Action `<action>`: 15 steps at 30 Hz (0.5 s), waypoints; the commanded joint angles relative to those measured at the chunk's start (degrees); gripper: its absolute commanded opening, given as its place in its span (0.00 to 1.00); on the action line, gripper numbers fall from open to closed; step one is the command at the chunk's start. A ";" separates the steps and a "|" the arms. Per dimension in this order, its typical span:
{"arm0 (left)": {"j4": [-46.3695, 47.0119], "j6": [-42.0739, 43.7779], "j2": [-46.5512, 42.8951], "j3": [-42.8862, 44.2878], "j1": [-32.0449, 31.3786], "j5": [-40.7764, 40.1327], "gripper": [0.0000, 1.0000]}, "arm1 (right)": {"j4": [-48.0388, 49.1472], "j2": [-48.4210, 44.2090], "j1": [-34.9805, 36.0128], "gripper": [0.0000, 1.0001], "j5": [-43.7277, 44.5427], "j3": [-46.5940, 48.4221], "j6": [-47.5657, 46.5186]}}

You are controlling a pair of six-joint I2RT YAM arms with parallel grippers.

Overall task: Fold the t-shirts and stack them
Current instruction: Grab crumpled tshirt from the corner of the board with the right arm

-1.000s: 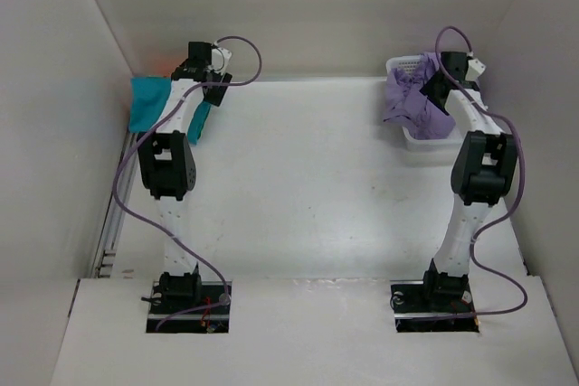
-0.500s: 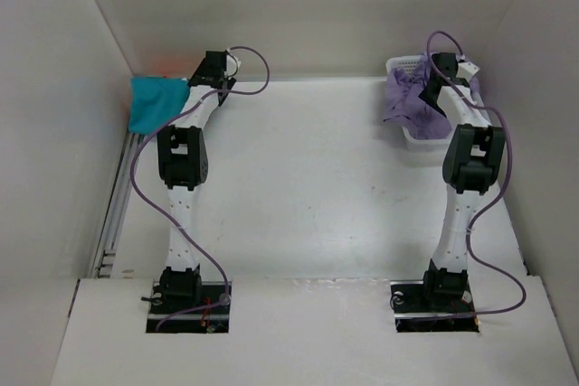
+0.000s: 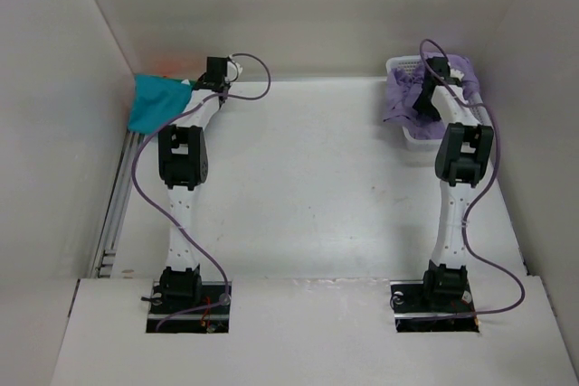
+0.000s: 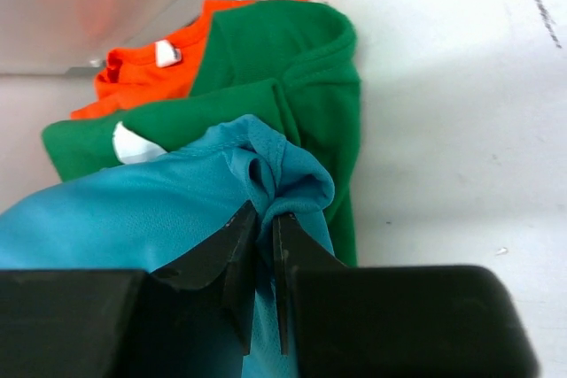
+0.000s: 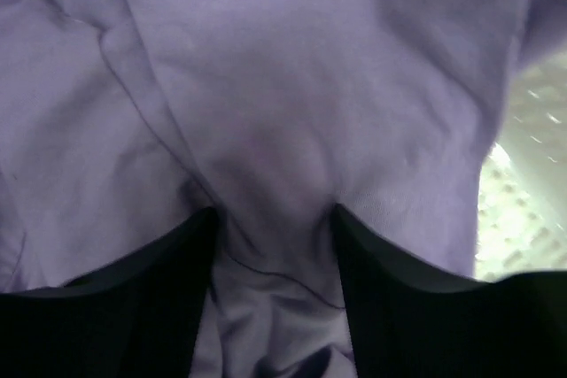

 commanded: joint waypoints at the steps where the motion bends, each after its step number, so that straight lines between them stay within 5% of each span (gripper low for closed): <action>1: 1.26 -1.59 -4.99 -1.36 -0.28 2.32 0.06 | -3.87 1.25 -0.20 0.55 -3.90 3.71 -0.42; 8: 0.82 -1.42 -7.19 -1.71 -0.81 3.03 0.17 | -3.26 0.98 -0.81 0.02 -5.93 3.71 -0.42; 15: 0.82 -0.19 -7.27 -3.38 -0.81 2.32 0.54 | 0.25 -4.36 -0.37 0.00 -4.44 3.71 -1.21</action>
